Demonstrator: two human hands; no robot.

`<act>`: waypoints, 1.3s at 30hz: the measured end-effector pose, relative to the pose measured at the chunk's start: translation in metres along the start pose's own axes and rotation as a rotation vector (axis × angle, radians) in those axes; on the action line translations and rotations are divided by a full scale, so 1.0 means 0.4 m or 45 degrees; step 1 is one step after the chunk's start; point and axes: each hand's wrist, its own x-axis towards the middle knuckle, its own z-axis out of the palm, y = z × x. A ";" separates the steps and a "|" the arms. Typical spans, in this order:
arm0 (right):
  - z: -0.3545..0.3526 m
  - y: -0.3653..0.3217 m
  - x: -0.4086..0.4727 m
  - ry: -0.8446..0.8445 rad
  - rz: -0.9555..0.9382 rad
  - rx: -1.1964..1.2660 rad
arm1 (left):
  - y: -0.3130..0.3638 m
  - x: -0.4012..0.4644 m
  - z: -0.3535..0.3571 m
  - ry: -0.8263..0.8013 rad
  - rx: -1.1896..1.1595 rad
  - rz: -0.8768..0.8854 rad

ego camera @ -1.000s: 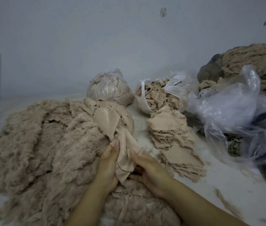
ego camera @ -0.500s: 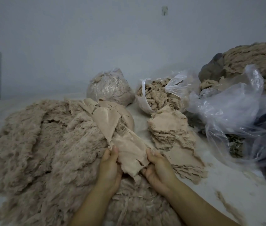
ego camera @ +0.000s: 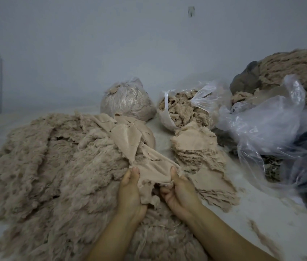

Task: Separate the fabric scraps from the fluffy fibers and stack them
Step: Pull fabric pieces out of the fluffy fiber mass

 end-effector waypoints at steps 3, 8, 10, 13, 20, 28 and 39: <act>0.005 -0.002 -0.003 0.005 -0.036 -0.019 | 0.006 0.001 -0.005 0.000 -0.057 -0.014; -0.006 -0.024 -0.009 -0.027 0.010 -0.144 | 0.025 0.019 -0.025 0.132 -0.031 0.074; -0.002 -0.024 -0.016 -0.076 0.045 -0.162 | 0.028 0.023 -0.022 0.150 -0.039 0.089; 0.000 -0.022 -0.021 -0.120 0.092 -0.151 | 0.025 0.034 -0.028 0.190 -0.042 0.090; -0.014 -0.048 -0.052 -0.320 0.360 -0.134 | 0.050 0.045 -0.050 0.264 -0.143 0.052; -0.039 -0.015 -0.058 -0.422 0.051 -0.824 | 0.034 0.013 -0.025 -0.333 0.474 -0.390; -0.047 -0.018 -0.074 -0.555 0.073 -0.967 | 0.034 0.064 -0.046 0.100 0.408 -0.158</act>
